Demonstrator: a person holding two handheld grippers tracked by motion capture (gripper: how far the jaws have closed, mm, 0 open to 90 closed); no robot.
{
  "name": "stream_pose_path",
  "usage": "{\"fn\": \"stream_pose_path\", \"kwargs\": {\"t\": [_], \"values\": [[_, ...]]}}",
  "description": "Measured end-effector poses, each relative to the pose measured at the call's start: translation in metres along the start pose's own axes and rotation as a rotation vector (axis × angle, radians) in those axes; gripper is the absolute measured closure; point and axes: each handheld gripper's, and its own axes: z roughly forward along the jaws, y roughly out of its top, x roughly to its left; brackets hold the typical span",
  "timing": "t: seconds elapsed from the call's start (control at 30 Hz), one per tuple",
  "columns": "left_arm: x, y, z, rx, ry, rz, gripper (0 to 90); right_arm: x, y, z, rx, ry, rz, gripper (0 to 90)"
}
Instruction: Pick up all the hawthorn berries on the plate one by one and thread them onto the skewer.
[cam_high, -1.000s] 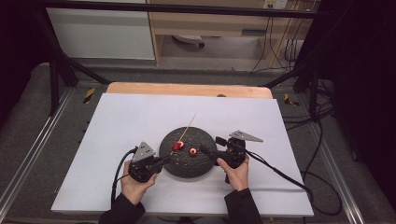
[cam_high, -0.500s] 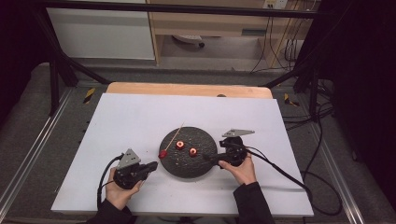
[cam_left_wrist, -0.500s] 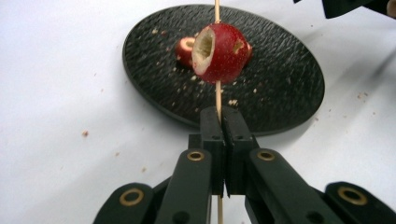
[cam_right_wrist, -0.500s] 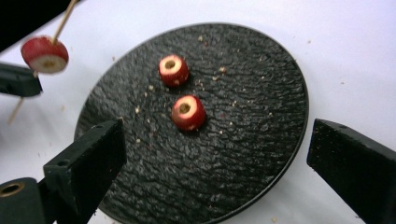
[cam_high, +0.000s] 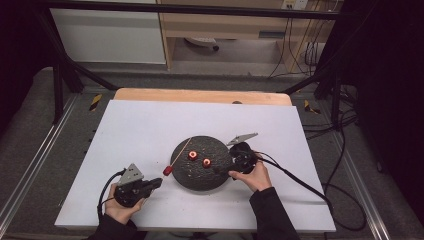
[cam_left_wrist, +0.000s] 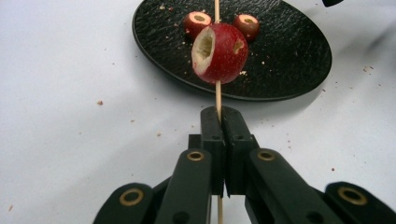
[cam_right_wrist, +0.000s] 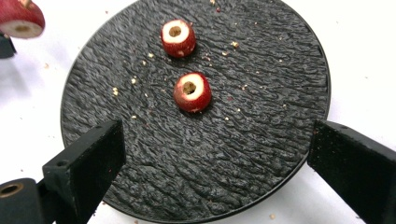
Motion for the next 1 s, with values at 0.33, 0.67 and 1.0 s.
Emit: {"fn": "stream_pose_path", "kwargs": {"t": [0.33,0.67,1.0], "values": [[0.004,-0.002,0.000,0.009,0.002,-0.006,88.4,0.004,0.021,0.010,0.089,-0.020,-0.061,6.1],[0.009,-0.003,-0.002,0.010,0.006,-0.018,88.4,0.013,0.043,0.024,0.171,-0.004,-0.123,9.7],[0.010,-0.003,-0.002,0.008,0.007,-0.023,88.4,0.020,0.057,0.037,0.242,0.019,-0.157,24.5]]}}
